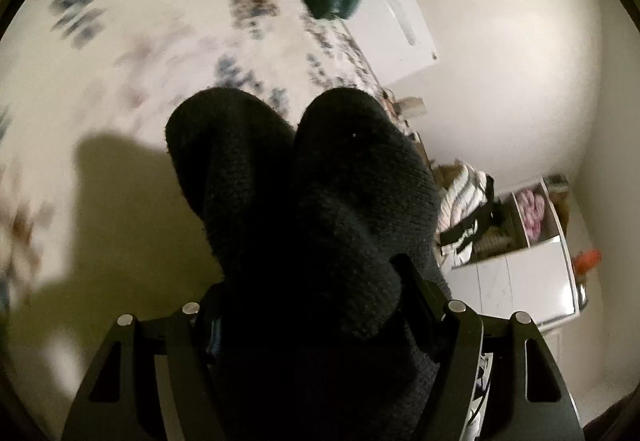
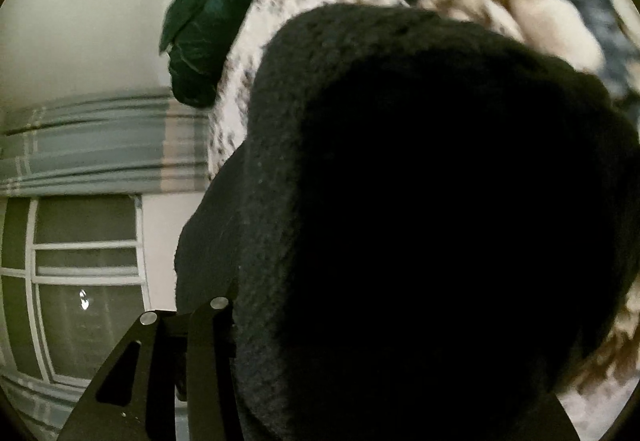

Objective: Fold small clothes

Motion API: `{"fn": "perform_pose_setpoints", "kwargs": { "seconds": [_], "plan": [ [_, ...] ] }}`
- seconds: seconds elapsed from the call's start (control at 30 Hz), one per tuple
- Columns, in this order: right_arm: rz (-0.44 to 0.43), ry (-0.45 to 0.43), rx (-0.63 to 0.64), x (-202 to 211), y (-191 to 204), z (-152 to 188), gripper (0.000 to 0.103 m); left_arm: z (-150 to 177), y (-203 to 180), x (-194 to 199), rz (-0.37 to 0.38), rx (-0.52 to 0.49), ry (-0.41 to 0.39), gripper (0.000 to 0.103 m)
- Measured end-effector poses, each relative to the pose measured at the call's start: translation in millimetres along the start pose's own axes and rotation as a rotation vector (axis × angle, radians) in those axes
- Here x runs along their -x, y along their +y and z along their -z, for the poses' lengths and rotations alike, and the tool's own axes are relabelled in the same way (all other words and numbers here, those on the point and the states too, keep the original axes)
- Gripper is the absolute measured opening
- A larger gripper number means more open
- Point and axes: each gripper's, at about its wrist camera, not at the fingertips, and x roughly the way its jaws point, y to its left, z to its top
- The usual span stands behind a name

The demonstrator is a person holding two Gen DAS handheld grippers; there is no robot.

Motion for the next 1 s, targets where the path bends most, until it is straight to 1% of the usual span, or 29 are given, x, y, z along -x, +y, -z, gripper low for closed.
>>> {"fn": "perform_pose_setpoints", "kwargs": {
  "seconds": [0.03, 0.13, 0.17, 0.23, 0.27, 0.33, 0.4, 0.47, 0.53, 0.57, 0.6, 0.63, 0.67, 0.7, 0.77, 0.8, 0.83, 0.87, 0.9, 0.93, 0.97, 1.0],
  "plan": [
    [-0.015, -0.023, -0.006, -3, 7, -8, 0.048, -7, -3, -2, 0.009, -0.014, 0.01, 0.068],
    [-0.044, -0.092, 0.005, -13, 29, -36, 0.048, -57, -15, -28, 0.039, -0.072, 0.052, 0.068],
    [-0.053, -0.116, 0.009, -16, 36, -44, 0.048, -79, -20, -43, 0.05, -0.098, 0.073, 0.068],
    [-0.07, -0.168, 0.017, -25, 47, -67, 0.048, -104, -27, -63, 0.068, -0.136, 0.104, 0.068],
    [-0.078, -0.193, 0.017, -29, 51, -78, 0.048, -124, -30, -82, 0.084, -0.157, 0.131, 0.068],
    [-0.086, -0.25, 0.013, -38, 55, -103, 0.048, -148, -33, -110, 0.095, -0.18, 0.169, 0.068],
    [-0.076, -0.307, 0.022, -48, 56, -122, 0.048, -174, -28, -153, 0.105, -0.206, 0.227, 0.068],
    [-0.065, -0.366, 0.002, -59, 47, -140, 0.048, -183, -19, -184, 0.09, -0.223, 0.284, 0.069],
    [-0.022, -0.389, -0.015, -71, 34, -151, 0.048, -187, 2, -218, 0.032, -0.209, 0.356, 0.069],
    [0.018, -0.383, -0.032, -79, 24, -155, 0.049, -184, 17, -234, -0.027, -0.201, 0.402, 0.069],
    [0.051, -0.366, -0.051, -86, 16, -157, 0.051, -180, 27, -238, -0.043, -0.202, 0.419, 0.073],
    [0.085, -0.339, -0.076, -93, 6, -158, 0.054, -178, 30, -236, -0.03, -0.199, 0.419, 0.077],
    [0.106, -0.326, -0.09, -95, 0, -156, 0.061, -176, 30, -232, -0.023, -0.198, 0.415, 0.078],
    [0.132, -0.328, -0.085, -93, 0, -153, 0.07, -173, 28, -226, -0.034, -0.202, 0.413, 0.078],
    [0.21, -0.316, -0.049, -88, 11, -150, 0.08, -168, 16, -215, -0.096, -0.224, 0.414, 0.078],
    [0.251, -0.307, -0.044, -84, 15, -150, 0.088, -167, 10, -209, -0.134, -0.239, 0.407, 0.078],
    [0.311, -0.297, -0.037, -76, 19, -148, 0.093, -165, 1, -203, -0.179, -0.256, 0.388, 0.078],
    [0.352, -0.292, -0.018, -68, 25, -149, 0.094, -163, -8, -192, -0.237, -0.284, 0.358, 0.078],
    [0.397, -0.287, 0.015, -57, 28, -144, 0.094, -157, -25, -180, -0.308, -0.339, 0.321, 0.077],
    [0.46, -0.285, 0.061, -53, 44, -139, 0.094, -148, -43, -165, -0.384, -0.411, 0.276, 0.077],
    [0.517, -0.285, 0.104, -50, 58, -133, 0.096, -140, -55, -157, -0.437, -0.468, 0.249, 0.077],
    [0.591, -0.28, 0.156, -45, 70, -128, 0.103, -126, -73, -143, -0.5, -0.539, 0.208, 0.077]
  ]
}}
